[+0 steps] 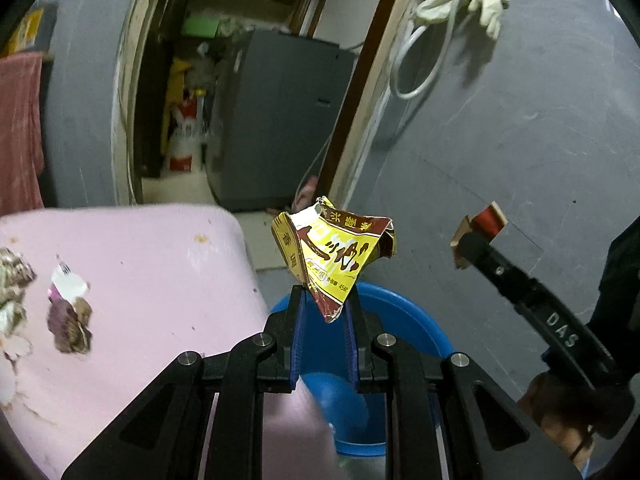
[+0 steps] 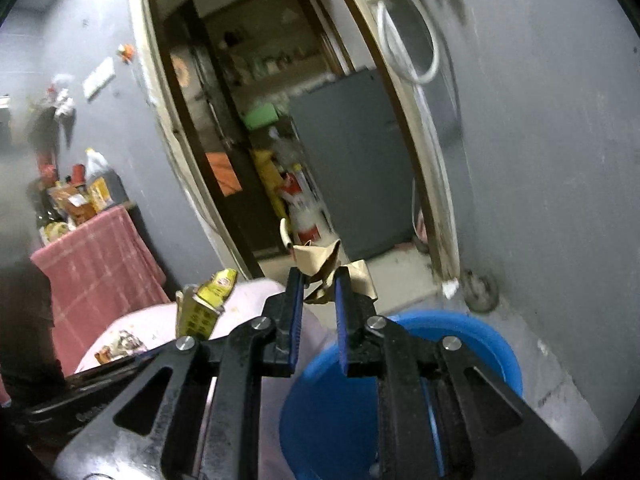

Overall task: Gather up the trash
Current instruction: 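Carry the yellow wrapper and paper scrap over the blue basin and release both, then return both tools to the table toward the remaining trash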

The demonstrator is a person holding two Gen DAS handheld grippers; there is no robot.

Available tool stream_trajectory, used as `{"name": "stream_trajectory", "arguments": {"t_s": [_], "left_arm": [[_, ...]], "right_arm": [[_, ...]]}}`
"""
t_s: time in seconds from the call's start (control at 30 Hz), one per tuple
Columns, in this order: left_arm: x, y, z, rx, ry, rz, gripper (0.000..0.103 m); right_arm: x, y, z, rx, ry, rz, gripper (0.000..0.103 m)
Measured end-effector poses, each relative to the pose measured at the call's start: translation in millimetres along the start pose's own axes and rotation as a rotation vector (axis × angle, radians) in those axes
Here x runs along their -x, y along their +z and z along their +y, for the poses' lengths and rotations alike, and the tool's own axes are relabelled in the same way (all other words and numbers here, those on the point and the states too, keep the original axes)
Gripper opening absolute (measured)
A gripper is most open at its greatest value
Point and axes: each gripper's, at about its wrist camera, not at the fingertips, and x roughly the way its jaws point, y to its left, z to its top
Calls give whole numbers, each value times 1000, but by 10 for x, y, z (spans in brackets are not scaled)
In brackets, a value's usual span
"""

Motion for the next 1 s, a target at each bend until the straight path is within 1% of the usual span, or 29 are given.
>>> {"name": "stream_trajectory", "arguments": {"t_s": [0.13, 0.17, 0.23, 0.3, 0.33, 0.37, 0.5, 0.53, 0.57, 0.63, 0.67, 0.7, 0.73, 0.77, 0.8, 0.87, 0.9, 0.93, 0.97, 1.0], "left_arm": [[-183, 6, 68, 30, -11, 104, 16], [-235, 9, 87, 35, -12, 132, 16], [-284, -2, 121, 51, -14, 160, 17], [-316, -6, 152, 67, -18, 183, 23], [-308, -28, 160, 74, -17, 183, 30], [-293, -18, 181, 78, -15, 178, 33], [-141, 6, 204, 71, -12, 134, 36], [-91, 14, 220, 72, -14, 115, 40], [-21, 27, 237, 72, -12, 89, 47], [138, 44, 291, 76, 1, 26, 57], [203, 46, 311, 81, 7, 3, 60], [287, 48, 331, 87, 16, -22, 61], [361, 56, 366, 90, 29, -42, 65], [429, 66, 398, 91, 46, -60, 72], [484, 72, 423, 91, 60, -76, 77], [666, 72, 499, 98, 120, -142, 92], [731, 65, 522, 101, 143, -166, 96], [824, 57, 556, 105, 177, -196, 101], [919, 45, 591, 107, 215, -227, 101], [975, 36, 613, 105, 240, -240, 101]], "right_arm": [[-215, -81, -129, -45, -31, 109, 22], [-248, -93, -154, -52, -32, 123, 23], [-306, -120, -195, -70, -40, 152, 24], [-330, -137, -244, -91, -44, 170, 28], [-328, -137, -260, -97, -46, 170, 29], [-323, -140, -274, -100, -50, 170, 32], [-313, -114, -285, -101, -63, 161, 46], [-299, -109, -269, -95, -67, 153, 47], [-280, -105, -251, -88, -66, 143, 51], [-252, -86, -197, -74, -59, 121, 58], [-215, -73, -153, -60, -47, 100, 63], [-192, -64, -110, -49, -37, 82, 71], [-165, -56, -63, -36, -29, 65, 75], [-148, -51, -38, -27, -23, 52, 82], [-104, -43, 33, -6, -12, 24, 85], [-32, -32, 144, 23, 19, -18, 90], [-2, -30, 198, 34, 33, -34, 95], [43, -29, 281, 54, 51, -60, 98], [74, -36, 347, 69, 62, -78, 102], [105, -44, 419, 83, 77, -96, 103]]}}
